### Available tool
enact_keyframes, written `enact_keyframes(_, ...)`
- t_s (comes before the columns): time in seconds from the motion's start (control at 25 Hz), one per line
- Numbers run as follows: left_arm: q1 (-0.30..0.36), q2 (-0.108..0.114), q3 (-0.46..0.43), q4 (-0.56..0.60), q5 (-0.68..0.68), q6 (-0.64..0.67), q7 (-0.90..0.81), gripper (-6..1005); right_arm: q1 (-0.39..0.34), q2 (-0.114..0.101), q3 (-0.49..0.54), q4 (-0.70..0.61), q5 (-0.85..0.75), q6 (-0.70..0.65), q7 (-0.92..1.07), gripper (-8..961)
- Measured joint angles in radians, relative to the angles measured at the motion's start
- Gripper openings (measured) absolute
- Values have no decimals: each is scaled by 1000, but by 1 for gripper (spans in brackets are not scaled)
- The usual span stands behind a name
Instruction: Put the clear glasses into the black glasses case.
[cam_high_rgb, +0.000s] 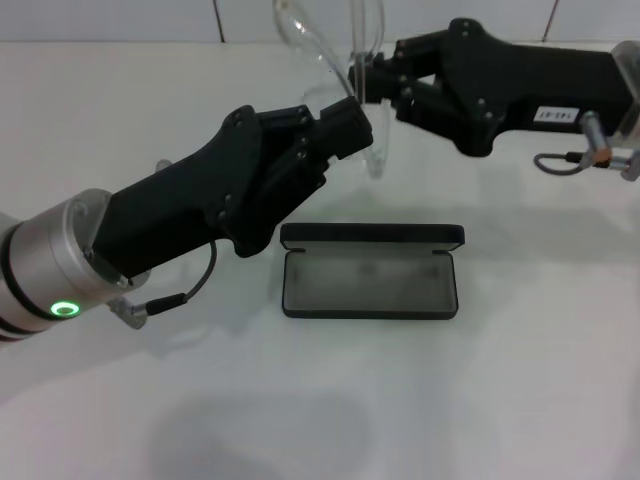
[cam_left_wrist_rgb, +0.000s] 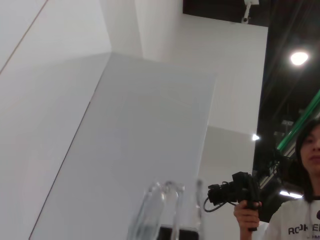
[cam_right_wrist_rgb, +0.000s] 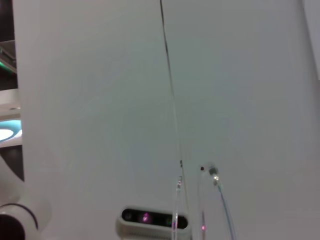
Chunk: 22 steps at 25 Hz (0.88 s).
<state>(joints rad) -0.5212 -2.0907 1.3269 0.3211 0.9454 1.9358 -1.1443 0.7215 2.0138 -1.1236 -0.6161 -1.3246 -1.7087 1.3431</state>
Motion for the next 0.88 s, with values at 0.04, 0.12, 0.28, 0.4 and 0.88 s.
enact_keyframes(0.04,0,0,0,0,2,0,0,51,-1,-1,7,0,2,0,0,63)
enact_keyframes(0.12,0,1,-2,0,3,0,0,52,-2,-1,16,2,2,-1,0,63)
enact_keyframes(0.28,0,2,-5,-1,-3,0,11,52,-2,-1,13,4,-8,0,-1,63)
enact_keyframes(0.4,-1,2,-6,-1,-9,0,23,52,4,-1,10,6,-23,6,-2,63)
enact_keyframes(0.88,-3,0,-35,-1,-40,-16,36,53,28,-2,-7,-1,-68,28,-3,63)
